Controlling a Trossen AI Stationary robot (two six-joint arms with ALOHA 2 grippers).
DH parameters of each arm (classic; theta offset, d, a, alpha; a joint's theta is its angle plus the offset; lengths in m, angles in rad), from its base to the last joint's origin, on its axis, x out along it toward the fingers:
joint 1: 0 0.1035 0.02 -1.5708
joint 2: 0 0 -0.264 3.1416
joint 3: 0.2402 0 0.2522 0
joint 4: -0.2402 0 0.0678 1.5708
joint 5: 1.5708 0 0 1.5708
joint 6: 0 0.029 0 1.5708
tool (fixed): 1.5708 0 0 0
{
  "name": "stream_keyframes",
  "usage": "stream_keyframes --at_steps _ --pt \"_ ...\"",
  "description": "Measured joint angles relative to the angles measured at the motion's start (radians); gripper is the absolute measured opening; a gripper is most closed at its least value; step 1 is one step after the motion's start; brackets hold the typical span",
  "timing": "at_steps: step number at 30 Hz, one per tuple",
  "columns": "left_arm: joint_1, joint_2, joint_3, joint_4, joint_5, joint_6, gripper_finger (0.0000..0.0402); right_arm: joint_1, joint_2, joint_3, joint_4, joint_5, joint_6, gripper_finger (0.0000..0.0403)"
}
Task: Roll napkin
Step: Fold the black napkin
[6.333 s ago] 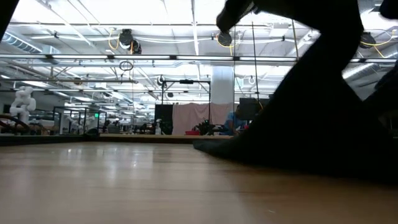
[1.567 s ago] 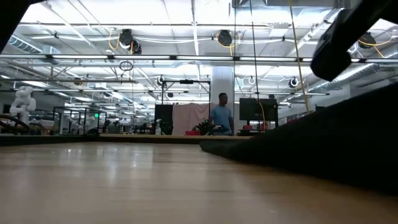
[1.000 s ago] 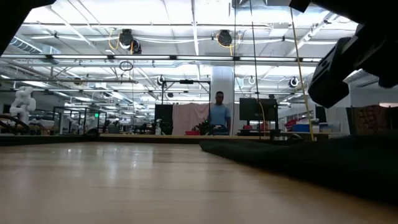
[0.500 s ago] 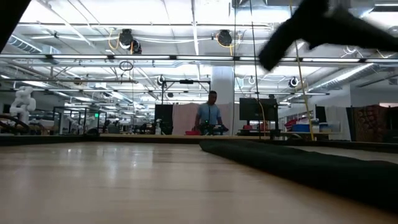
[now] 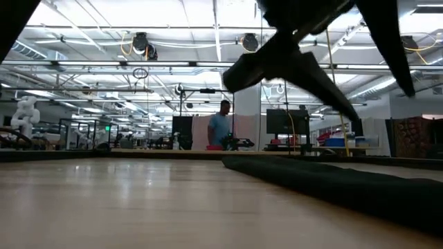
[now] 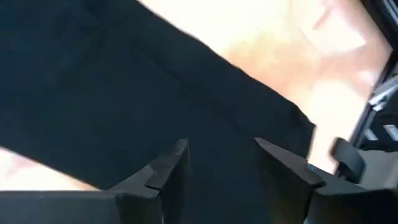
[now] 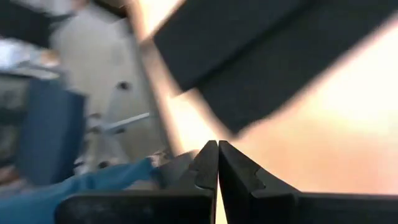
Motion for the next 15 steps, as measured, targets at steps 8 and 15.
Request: stream_keyframes --at_steps 8,15 --pt "0.036 -0.139 0.003 -0.212 -0.013 0.108 0.0178 -0.298 -0.162 0.000 -0.270 -0.079 -0.163 0.0004" --pt "0.006 -0.216 -0.022 -0.360 -0.093 0.157 0.0178 -0.557 -0.155 -0.135 0.053 -0.165 -0.227 0.0004"
